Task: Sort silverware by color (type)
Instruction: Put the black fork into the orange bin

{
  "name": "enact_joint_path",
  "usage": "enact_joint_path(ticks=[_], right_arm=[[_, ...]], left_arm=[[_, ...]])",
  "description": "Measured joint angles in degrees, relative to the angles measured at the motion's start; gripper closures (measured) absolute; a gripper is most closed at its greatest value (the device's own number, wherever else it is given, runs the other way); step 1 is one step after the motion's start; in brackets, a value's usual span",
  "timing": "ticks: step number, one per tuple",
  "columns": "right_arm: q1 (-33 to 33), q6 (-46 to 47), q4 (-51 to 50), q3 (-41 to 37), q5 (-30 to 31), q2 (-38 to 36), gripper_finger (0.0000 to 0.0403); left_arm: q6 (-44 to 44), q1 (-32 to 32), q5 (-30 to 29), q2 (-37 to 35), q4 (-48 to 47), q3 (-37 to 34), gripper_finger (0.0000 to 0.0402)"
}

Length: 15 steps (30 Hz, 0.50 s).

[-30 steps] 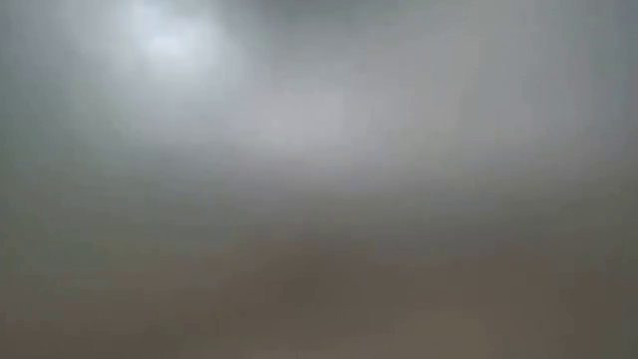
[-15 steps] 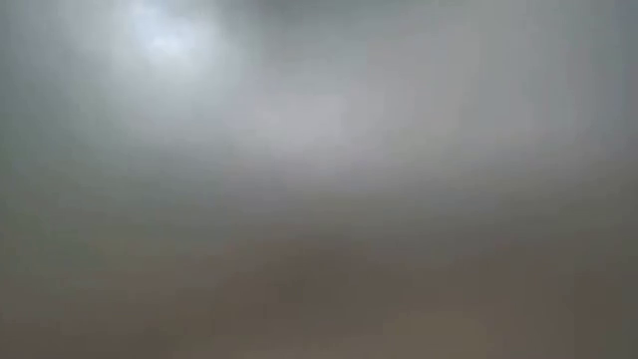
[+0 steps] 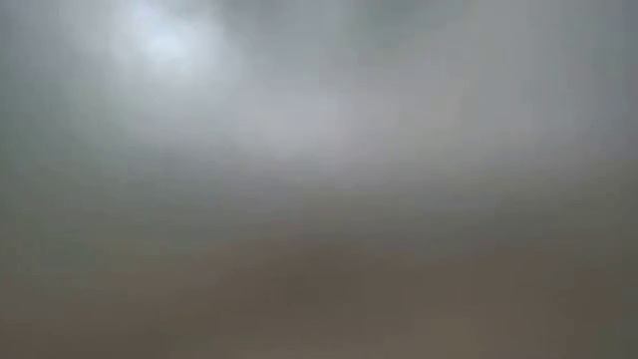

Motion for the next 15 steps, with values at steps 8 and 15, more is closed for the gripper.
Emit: enact_joint_path(ticks=[8,15], right_arm=[[3.1,21.9,-39.9,5.0,-15.0,-7.5,0.0394],[13.9,44.6,-62.7,4.6,-21.6,-13.5,0.0394]], left_arm=[[-6.8,0.0,2.7,0.0,-10.7,0.0,0.0331],[-13.5,-0.1,2.7,0.0,-20.0,0.0,0.0331]])
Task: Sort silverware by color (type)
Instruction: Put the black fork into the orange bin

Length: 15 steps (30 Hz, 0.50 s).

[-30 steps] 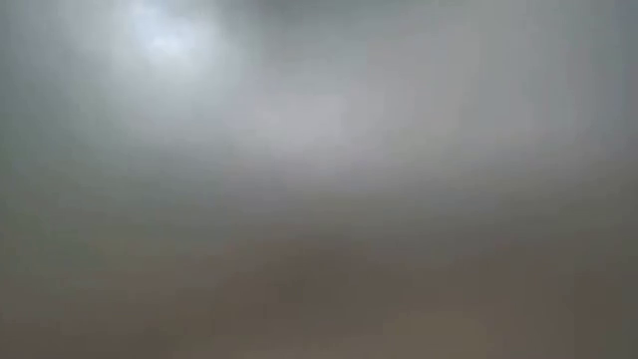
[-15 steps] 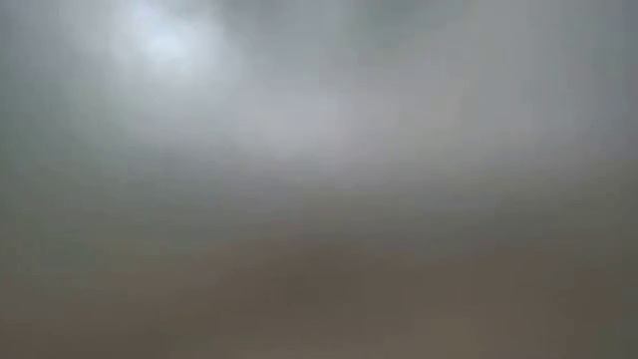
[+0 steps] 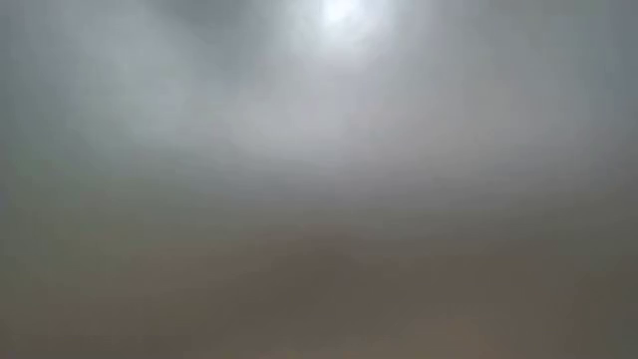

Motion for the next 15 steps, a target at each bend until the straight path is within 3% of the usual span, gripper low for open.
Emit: enact_joint_path(ticks=[4,10,15], right_arm=[[9.2,11.0,-3.8,-0.5,-1.0,-0.6,0.0394],[23.3,10.3,-2.5,-0.5,-4.9,3.3,0.0394],[30.2,12.5,-1.1,-0.5,-9.0,8.2,0.0394]], left_arm=[[-0.1,0.0,0.0,0.0,-1.5,0.0,0.0331],[-0.2,0.0,-0.2,0.0,-3.1,0.0,0.0331],[-1.1,0.0,-0.2,0.0,-5.0,0.0,0.0331]])
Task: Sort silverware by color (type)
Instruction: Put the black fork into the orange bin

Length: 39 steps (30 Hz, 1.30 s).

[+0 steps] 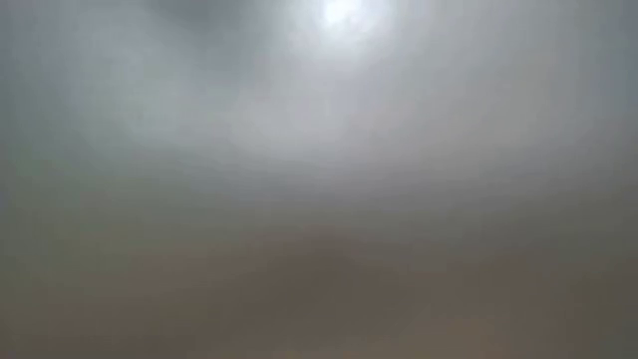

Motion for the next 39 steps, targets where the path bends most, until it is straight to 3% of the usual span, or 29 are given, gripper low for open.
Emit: enact_joint_path(ticks=[9,18,26,31,39], right_arm=[[0.1,0.2,0.3,0.0,-3.1,8.0,0.0393],[-0.1,6.2,0.4,0.4,-5.6,9.8,0.0365],[-0.1,7.9,0.4,0.4,-5.4,9.0,0.0323],[-0.9,3.8,0.2,0.4,-0.4,8.2,0.0302],[-4.1,-4.4,0.0,0.4,12.0,6.9,0.0283]], left_arm=[[-0.4,0.0,0.0,0.0,-1.0,0.0,0.0331],[-0.4,0.0,2.1,-0.1,-4.2,0.0,0.0331],[2.6,-0.4,23.2,-0.1,-19.9,0.0,0.0331],[7.5,-2.2,32.4,-0.1,-30.0,-0.2,0.0331],[3.3,-5.1,44.8,-0.1,-17.4,-6.4,0.0331]])
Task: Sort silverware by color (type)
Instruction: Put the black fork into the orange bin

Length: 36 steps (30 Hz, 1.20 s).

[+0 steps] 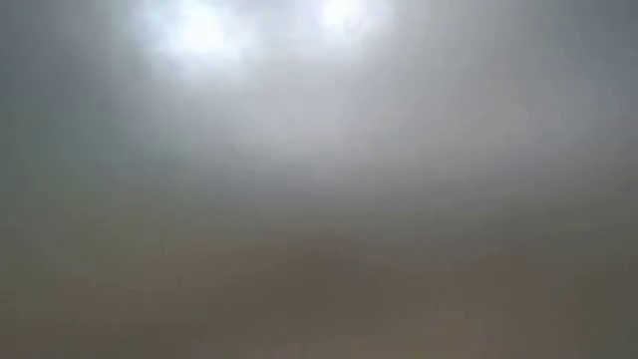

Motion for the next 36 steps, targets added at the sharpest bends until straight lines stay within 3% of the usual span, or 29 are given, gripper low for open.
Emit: enact_joint_path(ticks=[9,17,22,28,36], right_arm=[[-10.3,-8.8,0.0,0.0,8.2,-0.9,0.0266],[-20.5,-16.2,0.8,0.0,11.6,-0.9,0.0263],[-25.6,-17.6,2.0,0.0,11.6,-0.9,0.0262],[-27.0,-18.3,1.9,0.0,11.0,-0.9,0.0266],[-27.0,-19.2,2.2,-0.1,11.0,-0.9,0.0262]], left_arm=[[-6.9,-3.4,9.6,-0.2,2.2,-7.1,0.0331],[-4.3,-5.3,21.7,-0.2,15.9,-13.8,0.0331],[-2.2,-5.3,20.2,-0.2,17.8,-14.3,0.0331],[-4.7,-5.2,18.5,-0.2,18.4,-16.7,0.0331],[-5.8,-5.1,22.5,-0.2,24.4,-20.8,0.0331]])
